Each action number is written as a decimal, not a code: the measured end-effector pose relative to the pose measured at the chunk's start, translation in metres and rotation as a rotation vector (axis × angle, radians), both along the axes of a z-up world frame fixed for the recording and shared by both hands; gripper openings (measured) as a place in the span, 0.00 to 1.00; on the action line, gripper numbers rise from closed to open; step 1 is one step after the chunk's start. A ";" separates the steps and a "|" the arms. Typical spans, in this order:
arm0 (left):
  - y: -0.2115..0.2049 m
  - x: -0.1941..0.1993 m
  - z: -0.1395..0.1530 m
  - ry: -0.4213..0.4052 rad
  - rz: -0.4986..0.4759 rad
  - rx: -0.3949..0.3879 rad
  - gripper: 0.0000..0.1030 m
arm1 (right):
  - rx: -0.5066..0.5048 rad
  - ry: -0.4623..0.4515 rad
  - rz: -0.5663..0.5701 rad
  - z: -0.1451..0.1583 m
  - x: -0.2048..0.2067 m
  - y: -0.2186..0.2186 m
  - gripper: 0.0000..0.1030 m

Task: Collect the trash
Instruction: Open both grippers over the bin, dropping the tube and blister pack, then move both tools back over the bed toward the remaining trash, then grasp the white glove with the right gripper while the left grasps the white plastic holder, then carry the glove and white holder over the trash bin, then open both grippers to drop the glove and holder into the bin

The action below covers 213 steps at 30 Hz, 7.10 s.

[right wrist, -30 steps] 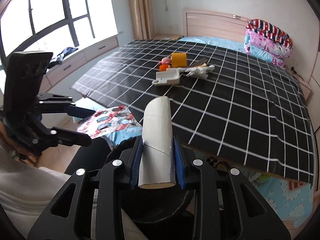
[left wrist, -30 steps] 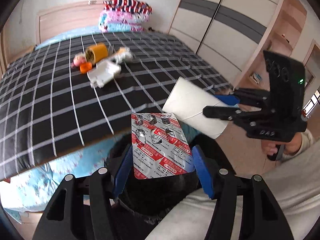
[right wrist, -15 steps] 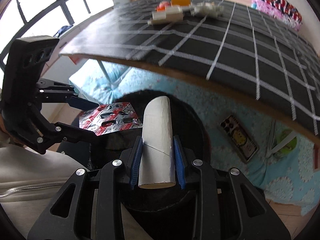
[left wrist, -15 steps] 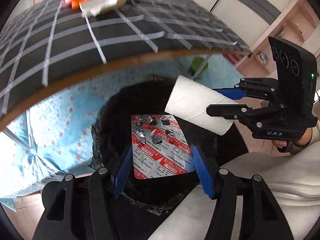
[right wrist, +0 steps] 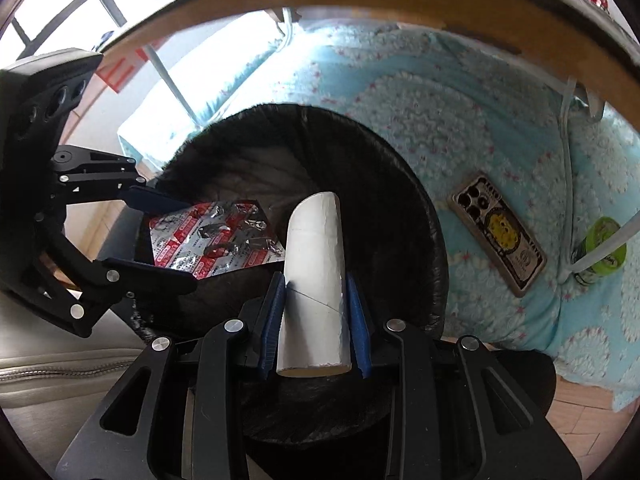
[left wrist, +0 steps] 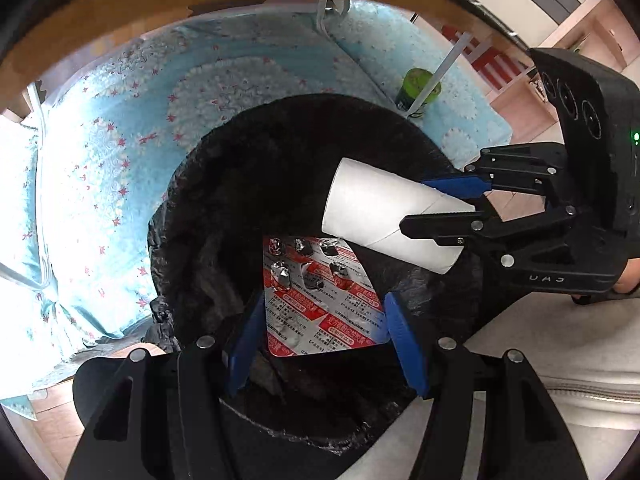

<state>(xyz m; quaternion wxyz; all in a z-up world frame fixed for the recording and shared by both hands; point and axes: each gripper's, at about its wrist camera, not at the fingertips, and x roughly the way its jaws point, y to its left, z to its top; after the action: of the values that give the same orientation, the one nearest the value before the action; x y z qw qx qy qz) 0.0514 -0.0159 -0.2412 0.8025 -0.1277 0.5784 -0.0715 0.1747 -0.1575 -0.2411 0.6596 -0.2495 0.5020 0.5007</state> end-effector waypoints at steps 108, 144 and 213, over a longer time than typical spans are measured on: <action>0.098 0.128 0.121 -0.390 -0.034 0.330 0.63 | 0.272 -0.178 -0.041 0.129 0.152 0.132 0.32; 0.043 0.048 0.170 -0.487 0.001 0.336 0.53 | 0.338 -0.229 -0.060 0.170 0.090 0.060 0.15; -0.001 0.010 -0.004 -0.049 -0.005 0.110 0.60 | -0.054 0.086 0.058 -0.022 -0.004 0.016 0.36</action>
<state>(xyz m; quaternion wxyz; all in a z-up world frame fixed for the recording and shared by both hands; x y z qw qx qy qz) 0.0618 -0.0173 -0.2456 0.8221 -0.0804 0.5618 -0.0448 0.1703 -0.1413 -0.2633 0.6156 -0.2600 0.5358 0.5160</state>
